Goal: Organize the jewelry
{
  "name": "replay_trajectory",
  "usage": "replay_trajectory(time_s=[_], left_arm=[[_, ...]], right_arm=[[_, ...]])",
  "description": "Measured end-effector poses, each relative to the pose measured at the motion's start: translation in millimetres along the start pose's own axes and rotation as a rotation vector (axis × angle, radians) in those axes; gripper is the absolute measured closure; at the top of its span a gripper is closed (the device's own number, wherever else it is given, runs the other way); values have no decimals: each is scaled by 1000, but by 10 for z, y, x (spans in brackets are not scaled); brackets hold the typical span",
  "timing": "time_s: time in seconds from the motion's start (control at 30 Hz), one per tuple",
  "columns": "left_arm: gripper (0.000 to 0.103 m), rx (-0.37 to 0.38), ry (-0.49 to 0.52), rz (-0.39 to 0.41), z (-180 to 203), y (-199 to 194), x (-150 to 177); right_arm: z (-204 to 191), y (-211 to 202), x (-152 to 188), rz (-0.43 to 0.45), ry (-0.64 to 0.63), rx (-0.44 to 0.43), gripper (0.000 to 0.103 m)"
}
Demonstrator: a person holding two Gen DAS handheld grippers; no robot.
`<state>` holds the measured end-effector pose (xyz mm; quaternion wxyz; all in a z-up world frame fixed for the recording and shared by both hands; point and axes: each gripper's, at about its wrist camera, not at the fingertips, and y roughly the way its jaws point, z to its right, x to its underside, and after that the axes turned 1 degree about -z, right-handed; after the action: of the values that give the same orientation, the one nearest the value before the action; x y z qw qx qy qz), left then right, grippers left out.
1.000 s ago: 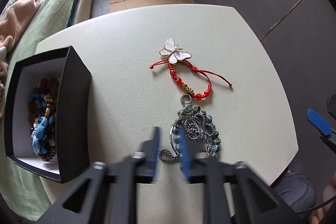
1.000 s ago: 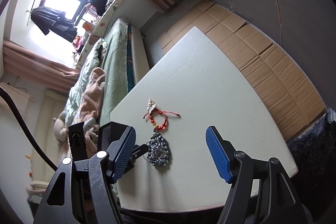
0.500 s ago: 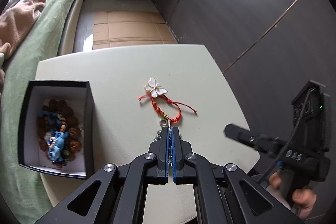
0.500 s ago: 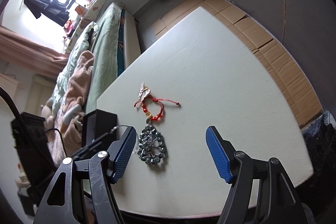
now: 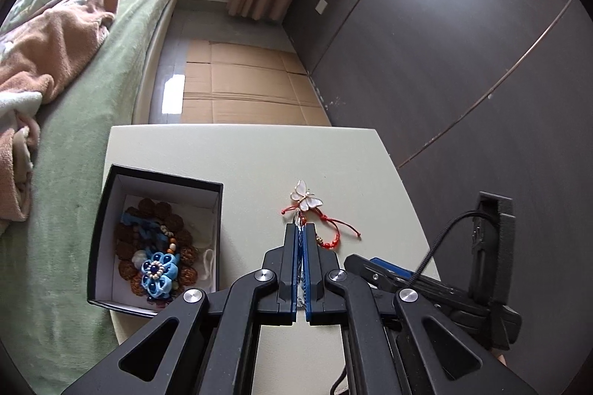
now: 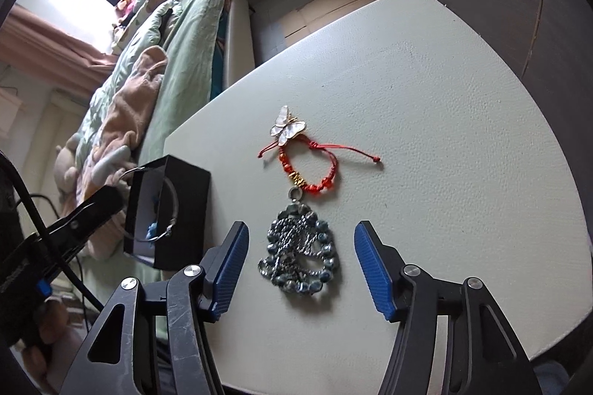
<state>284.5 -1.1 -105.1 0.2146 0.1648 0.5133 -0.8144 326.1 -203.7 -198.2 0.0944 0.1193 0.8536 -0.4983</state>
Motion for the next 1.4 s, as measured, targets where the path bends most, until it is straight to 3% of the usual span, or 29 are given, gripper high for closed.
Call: replay_trajectory(time_s=[0.33,0.53,0.63,0.67,0.7,0.77,0.93,1.23,1.4], left_arm=[[102,6,-47,19,-159,-94,-35],[102,35,-80,15,-242,-124,-62],[102,37,-104,29,-310,-170,-83],[102,42,-110,34,-332,-193,-91],[101,48,-116,38,-352,-218,-97],[102,61,-127,52,-397,-285,-109],[102,76,-156,91,-500,-420,-143],[102,83,-206,93,-716,-492,-179],[100,9,-253,46,-871,-440,-191]], right_arm=[[34,225,-209,-10,31,84,60],[-117,355,-297,24,-34,223,64],[-252,418,-272,24,-117,323,81],[-289,435,-255,15,-144,334,92],[-310,445,-244,2,-166,337,97],[-297,414,-237,-14,-166,306,98],[-402,70,-201,46,-188,220,98],[-910,-508,-187,158,-319,238,98],[-1260,-656,-223,204,-357,211,99]])
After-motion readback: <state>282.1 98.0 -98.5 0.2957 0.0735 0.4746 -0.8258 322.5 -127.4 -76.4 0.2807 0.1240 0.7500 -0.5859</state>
